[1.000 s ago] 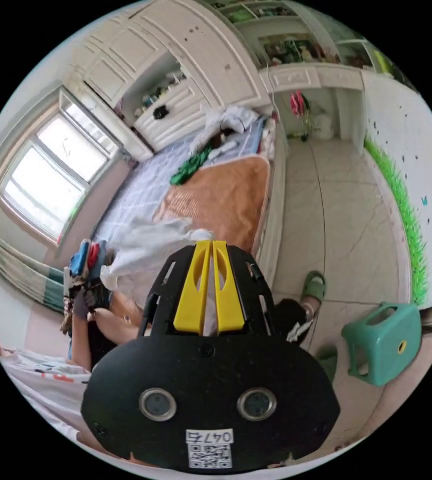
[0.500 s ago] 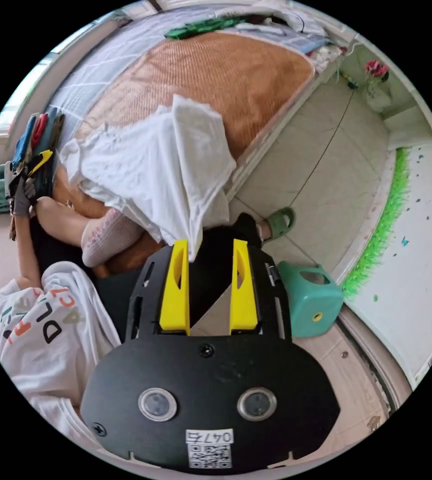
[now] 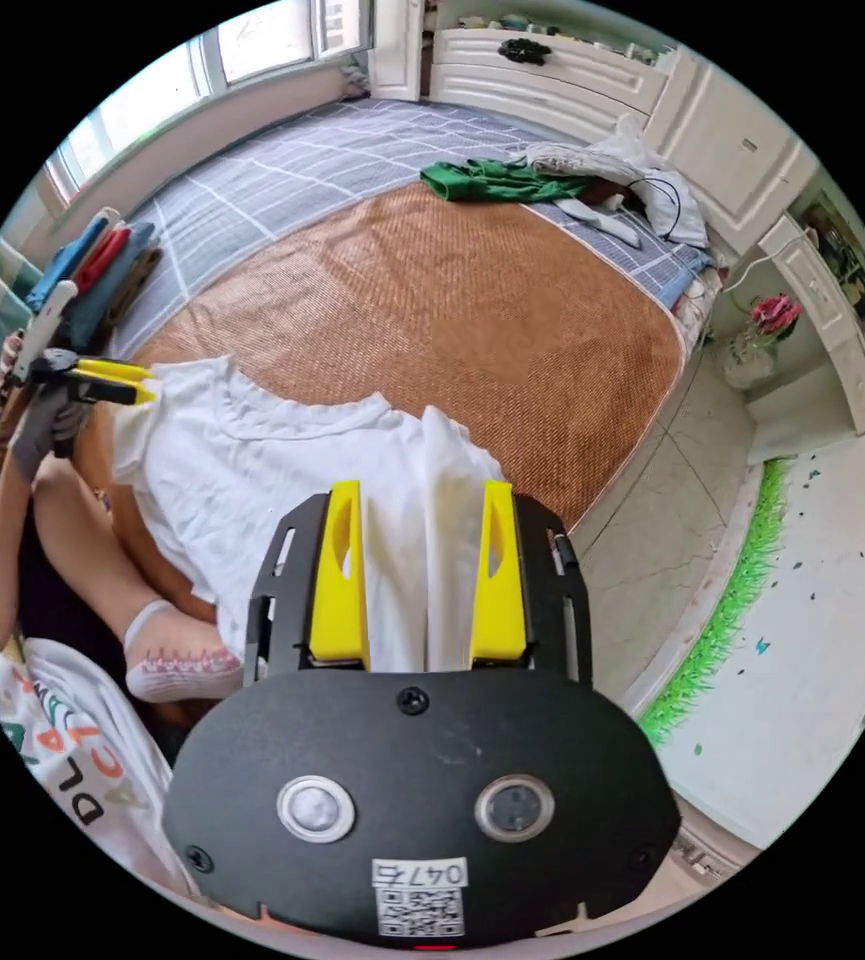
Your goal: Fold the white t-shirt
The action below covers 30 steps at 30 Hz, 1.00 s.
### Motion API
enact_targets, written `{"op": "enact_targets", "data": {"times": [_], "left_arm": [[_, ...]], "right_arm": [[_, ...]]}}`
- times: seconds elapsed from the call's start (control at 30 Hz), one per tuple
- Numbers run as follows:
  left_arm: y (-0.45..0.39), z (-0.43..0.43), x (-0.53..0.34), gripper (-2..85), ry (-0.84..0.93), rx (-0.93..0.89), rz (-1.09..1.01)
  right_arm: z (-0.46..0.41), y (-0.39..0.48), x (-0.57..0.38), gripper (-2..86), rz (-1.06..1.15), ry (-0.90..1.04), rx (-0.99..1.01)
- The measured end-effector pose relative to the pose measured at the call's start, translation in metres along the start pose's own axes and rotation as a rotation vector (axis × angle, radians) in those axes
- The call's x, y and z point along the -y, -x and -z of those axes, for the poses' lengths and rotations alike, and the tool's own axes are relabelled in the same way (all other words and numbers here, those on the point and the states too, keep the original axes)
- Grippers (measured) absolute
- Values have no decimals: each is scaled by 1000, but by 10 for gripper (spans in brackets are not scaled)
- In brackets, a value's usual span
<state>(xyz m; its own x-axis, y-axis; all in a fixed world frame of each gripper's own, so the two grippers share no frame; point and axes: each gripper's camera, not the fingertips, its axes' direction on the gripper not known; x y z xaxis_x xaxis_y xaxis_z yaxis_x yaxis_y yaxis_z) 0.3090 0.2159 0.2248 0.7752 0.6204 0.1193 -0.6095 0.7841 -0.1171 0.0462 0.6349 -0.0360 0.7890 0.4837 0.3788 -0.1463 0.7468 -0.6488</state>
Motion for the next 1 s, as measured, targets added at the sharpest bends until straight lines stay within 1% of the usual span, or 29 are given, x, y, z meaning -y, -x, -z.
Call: {"op": "enact_targets", "data": {"times": [0.03,0.07,0.13,0.2,0.27,0.33,0.43,0.47,0.5,0.53,0.6,0.67,0.73,0.77,0.8,0.83,0.9,0.97,1.0], "left_arm": [[-3,-5,4,94,31,22,-15],[-4,-6,6,82,36,35,-21],[-5,-2,11,37,18,41,-30],[2,2,13,21,-5,-9,-11],[10,7,14,11,-26,-66,2],[12,16,16,3,-47,-115,-26],[0,25,17,2,-25,-126,-114],[-3,26,17,2,-16,-125,-131],[-10,27,17,5,4,-117,-168],[-17,29,18,8,21,-102,-200],[-23,32,21,18,30,-91,-228],[-25,40,23,32,2,-86,-233],[-26,60,22,62,-97,-100,-234],[-27,66,22,69,-126,-108,-238],[-29,79,21,81,-190,-126,-250],[-31,89,22,92,-250,-134,-260],[-37,93,34,109,-290,-127,-291],[-43,80,60,120,-230,-104,-346],[-44,63,81,125,-147,-98,-370]], "right_arm": [[-3,0,3,70,-6,3,-29],[-4,-3,4,10,-11,-8,-34],[7,-16,-1,-4,-69,-61,3],[33,-39,-24,-9,-161,-132,49],[53,-57,-50,-10,-210,-147,55],[68,-73,-78,-10,-235,-118,72],[64,-92,-119,-9,-199,48,235],[54,-95,-132,-9,-182,134,288],[44,-96,-143,-8,-173,212,285],[37,-96,-147,-7,-164,252,278],[9,-97,-157,1,-151,386,277],[-2,-100,-156,24,-165,413,239],[0,-96,-145,67,-138,371,187],[8,-91,-133,74,-103,302,182],[20,-81,-120,77,-37,198,203],[27,-74,-113,77,3,140,218],[42,-47,-87,73,176,-47,252],[35,-32,-65,70,271,-108,257],[23,-25,-48,67,323,-101,273]]}}
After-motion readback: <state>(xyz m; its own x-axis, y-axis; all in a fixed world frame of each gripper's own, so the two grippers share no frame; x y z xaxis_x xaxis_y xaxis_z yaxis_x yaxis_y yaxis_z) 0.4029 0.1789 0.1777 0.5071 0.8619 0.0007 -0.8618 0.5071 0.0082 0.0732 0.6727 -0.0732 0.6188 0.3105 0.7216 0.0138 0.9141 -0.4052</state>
